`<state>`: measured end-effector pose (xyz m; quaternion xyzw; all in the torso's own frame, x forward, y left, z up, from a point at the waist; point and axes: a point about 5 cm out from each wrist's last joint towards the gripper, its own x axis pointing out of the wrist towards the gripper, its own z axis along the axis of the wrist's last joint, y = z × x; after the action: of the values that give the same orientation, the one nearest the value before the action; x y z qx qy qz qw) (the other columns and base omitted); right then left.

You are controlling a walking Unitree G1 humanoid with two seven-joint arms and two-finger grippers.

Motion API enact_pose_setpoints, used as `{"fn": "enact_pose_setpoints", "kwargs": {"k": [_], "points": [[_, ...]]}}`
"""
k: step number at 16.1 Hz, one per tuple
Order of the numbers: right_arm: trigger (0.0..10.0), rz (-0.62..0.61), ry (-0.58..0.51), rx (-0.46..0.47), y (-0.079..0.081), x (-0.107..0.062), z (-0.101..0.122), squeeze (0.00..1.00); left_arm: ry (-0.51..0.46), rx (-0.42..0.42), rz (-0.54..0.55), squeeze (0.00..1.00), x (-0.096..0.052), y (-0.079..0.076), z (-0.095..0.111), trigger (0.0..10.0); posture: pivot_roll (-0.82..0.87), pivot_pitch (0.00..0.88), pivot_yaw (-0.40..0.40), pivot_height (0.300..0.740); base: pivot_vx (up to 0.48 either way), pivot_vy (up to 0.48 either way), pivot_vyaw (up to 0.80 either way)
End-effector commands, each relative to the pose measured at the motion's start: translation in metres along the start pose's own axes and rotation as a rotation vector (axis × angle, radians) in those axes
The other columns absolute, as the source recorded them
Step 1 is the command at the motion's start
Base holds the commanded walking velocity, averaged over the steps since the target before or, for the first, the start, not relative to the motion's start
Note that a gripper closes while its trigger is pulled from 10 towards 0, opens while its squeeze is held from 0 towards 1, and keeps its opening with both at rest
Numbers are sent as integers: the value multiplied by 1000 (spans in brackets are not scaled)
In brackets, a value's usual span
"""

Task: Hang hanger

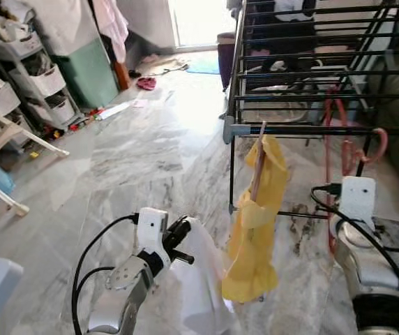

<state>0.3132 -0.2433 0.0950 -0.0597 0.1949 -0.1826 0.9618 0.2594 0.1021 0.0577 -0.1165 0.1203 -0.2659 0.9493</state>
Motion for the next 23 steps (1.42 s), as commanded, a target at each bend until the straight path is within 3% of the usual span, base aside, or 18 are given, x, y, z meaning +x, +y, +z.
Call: {"fn": "enact_pose_setpoints", "kwargs": {"k": [1, 5, 11, 17, 18, 19, 23], "points": [[10000, 7, 0, 23, -4, 10, 15, 0, -19, 21, -6, 0, 0, 2, 7, 10000, -157, 26, 119, 740, 0, 0, 0], [10000, 37, 77, 33, 1, 25, 32, 0, -7, 24, -4, 0, -1, 1, 5, 10000, -145, 31, 116, 740, 0, 0, 0], [10000, 61, 77, 32, 8, 36, 53, 0, 5, 21, -18, 0, -1, -2, 3, 10000, -141, 36, 112, 740, 0, 0, 0], [10000, 89, 158, -3, 12, 42, 39, 0, 12, 5, -51, 0, -2, -7, 3, 10000, -134, 34, 103, 740, 0, 0, 0], [10000, 91, 166, -3, 13, 42, 35, 624, 13, 4, -50, 0, -2, -7, 2, 10000, -133, 33, 103, 740, 0, 0, 0], [10000, 89, 173, 1, 12, 42, 31, 1000, 14, 4, -48, 0, -2, -6, 2, 10000, -132, 34, 103, 740, 0, 0, 0], [10000, 85, 198, 2, 10, 43, 21, 1000, 23, 4, -55, 0, -3, -7, 1, 10000, -133, 37, 106, 740, 0, 0, 0]]}}
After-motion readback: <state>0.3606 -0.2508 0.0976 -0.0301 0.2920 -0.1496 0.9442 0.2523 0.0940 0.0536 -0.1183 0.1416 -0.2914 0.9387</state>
